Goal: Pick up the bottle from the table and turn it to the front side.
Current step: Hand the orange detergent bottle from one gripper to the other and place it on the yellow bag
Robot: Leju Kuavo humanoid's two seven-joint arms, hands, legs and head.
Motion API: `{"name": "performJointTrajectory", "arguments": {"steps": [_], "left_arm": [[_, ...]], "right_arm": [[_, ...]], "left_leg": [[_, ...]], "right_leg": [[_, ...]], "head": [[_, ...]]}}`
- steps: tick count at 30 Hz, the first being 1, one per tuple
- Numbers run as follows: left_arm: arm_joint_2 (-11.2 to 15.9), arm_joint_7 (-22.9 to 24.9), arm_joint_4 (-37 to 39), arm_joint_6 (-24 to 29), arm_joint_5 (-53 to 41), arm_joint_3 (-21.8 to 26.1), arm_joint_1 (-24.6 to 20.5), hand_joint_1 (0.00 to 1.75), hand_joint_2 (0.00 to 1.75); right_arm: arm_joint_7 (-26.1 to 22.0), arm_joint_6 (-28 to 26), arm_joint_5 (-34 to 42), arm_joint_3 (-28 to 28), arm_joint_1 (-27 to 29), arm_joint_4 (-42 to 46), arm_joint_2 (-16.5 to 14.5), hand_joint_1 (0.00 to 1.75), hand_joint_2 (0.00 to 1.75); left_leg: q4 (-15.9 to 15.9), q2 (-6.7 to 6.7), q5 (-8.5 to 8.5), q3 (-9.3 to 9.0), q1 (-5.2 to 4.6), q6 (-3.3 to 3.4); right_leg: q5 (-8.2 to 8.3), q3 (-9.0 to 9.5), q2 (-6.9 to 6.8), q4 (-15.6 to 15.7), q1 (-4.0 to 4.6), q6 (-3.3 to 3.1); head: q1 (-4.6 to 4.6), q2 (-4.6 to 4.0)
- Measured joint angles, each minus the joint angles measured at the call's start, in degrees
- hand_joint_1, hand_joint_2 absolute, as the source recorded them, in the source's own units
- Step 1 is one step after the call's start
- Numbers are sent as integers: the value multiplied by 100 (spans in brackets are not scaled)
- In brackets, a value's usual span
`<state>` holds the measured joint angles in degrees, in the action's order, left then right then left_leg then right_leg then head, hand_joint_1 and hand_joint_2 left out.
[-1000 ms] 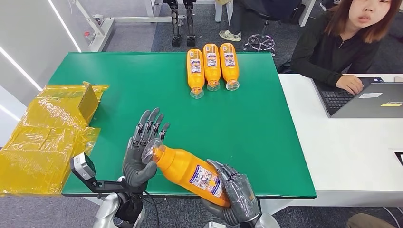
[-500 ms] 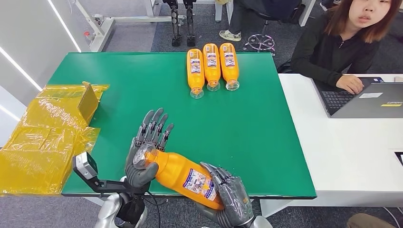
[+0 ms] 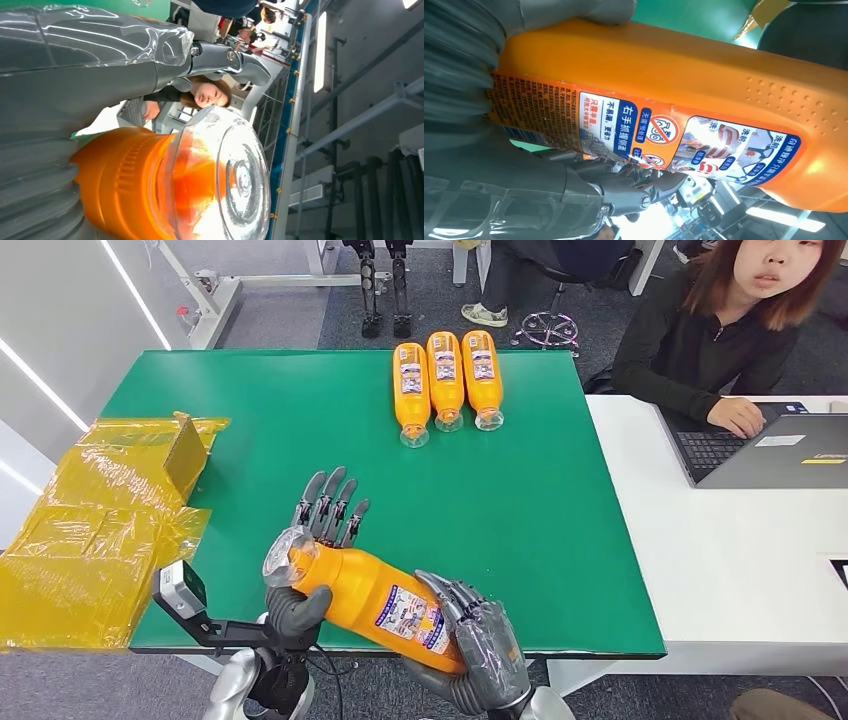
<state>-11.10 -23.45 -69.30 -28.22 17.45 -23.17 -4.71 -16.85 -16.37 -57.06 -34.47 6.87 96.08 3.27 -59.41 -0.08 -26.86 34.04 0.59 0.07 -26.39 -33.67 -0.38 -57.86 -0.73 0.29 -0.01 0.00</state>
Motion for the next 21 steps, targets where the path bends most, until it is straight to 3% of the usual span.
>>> {"name": "performJointTrajectory", "arguments": {"steps": [1,4,21], "left_arm": [[0,1,-9,3,-4,-2,0,161,175],[-1,5,-34,13,-26,-9,-6,175,175],[-20,70,-75,114,-29,-87,-146,171,175]], "right_arm": [[2,1,2,-1,-7,0,-4,175,175],[23,24,20,-2,-43,0,-20,175,175],[163,245,118,25,-236,-35,-148,175,175]], "left_leg": [[0,0,0,0,0,0],[0,0,0,0,0,0],[0,0,0,0,0,0]], "right_leg": [[0,0,0,0,0,0],[0,0,0,0,0,0],[0,0,0,0,0,0]], "head": [[0,0],[1,0],[1,-1]]}}
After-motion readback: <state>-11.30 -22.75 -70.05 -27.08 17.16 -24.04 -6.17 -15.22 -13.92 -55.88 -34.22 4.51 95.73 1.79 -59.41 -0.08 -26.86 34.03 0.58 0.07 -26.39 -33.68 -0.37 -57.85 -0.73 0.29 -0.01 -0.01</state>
